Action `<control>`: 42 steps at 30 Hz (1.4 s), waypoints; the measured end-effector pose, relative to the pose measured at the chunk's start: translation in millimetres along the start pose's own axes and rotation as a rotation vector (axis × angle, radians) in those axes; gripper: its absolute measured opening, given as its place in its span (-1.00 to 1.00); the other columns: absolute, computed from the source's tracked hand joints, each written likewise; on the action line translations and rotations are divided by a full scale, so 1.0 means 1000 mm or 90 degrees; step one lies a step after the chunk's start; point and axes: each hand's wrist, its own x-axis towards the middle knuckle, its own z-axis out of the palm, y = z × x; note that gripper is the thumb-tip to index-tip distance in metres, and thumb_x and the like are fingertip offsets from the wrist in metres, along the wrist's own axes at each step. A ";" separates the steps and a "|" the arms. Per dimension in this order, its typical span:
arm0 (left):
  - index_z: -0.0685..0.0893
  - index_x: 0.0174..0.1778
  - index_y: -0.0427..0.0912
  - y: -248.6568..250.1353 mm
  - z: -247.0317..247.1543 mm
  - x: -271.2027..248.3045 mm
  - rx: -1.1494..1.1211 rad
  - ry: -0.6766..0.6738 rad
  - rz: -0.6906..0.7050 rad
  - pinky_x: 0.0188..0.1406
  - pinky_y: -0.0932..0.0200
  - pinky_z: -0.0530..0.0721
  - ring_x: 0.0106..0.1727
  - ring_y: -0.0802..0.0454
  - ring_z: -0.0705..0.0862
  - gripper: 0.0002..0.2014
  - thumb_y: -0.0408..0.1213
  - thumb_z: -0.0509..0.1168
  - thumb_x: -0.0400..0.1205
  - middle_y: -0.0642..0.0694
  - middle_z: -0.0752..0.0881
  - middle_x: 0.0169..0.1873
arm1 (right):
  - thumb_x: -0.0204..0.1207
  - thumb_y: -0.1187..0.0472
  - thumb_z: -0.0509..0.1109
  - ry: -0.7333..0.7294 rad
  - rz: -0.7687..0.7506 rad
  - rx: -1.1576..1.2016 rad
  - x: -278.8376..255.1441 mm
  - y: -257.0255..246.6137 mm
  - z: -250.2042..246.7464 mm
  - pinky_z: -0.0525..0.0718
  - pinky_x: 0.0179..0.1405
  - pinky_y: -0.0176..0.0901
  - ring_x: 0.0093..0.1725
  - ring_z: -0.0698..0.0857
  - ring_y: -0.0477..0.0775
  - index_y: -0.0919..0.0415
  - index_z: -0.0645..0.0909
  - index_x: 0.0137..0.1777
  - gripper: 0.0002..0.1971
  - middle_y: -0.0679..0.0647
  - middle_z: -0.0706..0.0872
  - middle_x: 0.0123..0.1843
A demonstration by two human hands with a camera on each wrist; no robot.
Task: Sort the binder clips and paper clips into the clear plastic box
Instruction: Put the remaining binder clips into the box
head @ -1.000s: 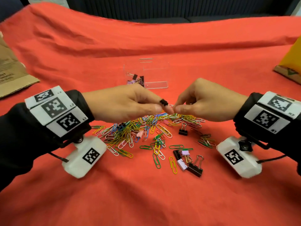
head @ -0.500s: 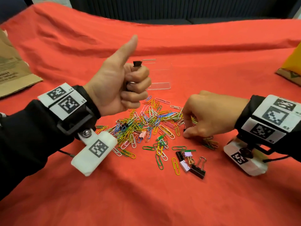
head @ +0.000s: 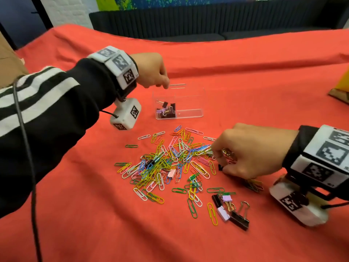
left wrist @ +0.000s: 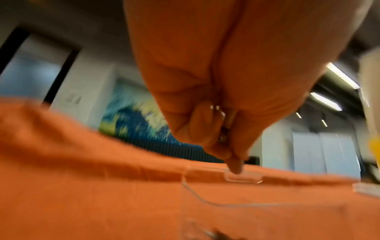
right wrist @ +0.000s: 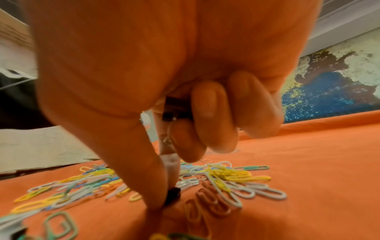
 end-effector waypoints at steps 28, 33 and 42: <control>0.82 0.00 0.01 0.005 -0.003 -0.006 0.050 0.133 0.116 0.01 0.20 0.64 -0.09 0.07 0.81 -0.80 -0.24 0.56 0.47 0.06 0.85 -0.19 | 0.43 -0.25 0.47 -0.002 0.018 -0.009 -0.008 0.006 0.006 0.65 -0.26 -0.14 -0.27 0.62 -0.03 -0.14 0.63 0.01 -0.72 -0.15 0.57 -0.31; 0.82 -0.12 0.01 0.043 0.021 -0.048 0.010 0.078 0.227 -0.08 0.22 0.69 -0.21 0.16 0.79 -0.85 -0.03 0.50 0.48 0.16 0.80 -0.30 | 0.30 -0.27 0.52 0.038 0.030 -0.039 -0.008 0.004 0.000 0.59 -0.31 -0.19 -0.36 0.56 -0.06 -0.09 0.72 -0.04 -0.65 -0.12 0.55 -0.39; 0.80 -0.08 0.05 0.094 0.054 -0.082 0.031 -0.058 0.367 -0.14 0.26 0.65 -0.26 0.27 0.73 -0.82 0.04 0.48 0.52 0.17 0.78 -0.30 | 0.31 -0.10 0.50 0.038 0.057 -0.015 0.000 0.007 -0.001 0.81 -0.21 -0.04 -0.20 0.72 0.13 -0.01 0.75 -0.15 -0.78 -0.10 0.60 -0.39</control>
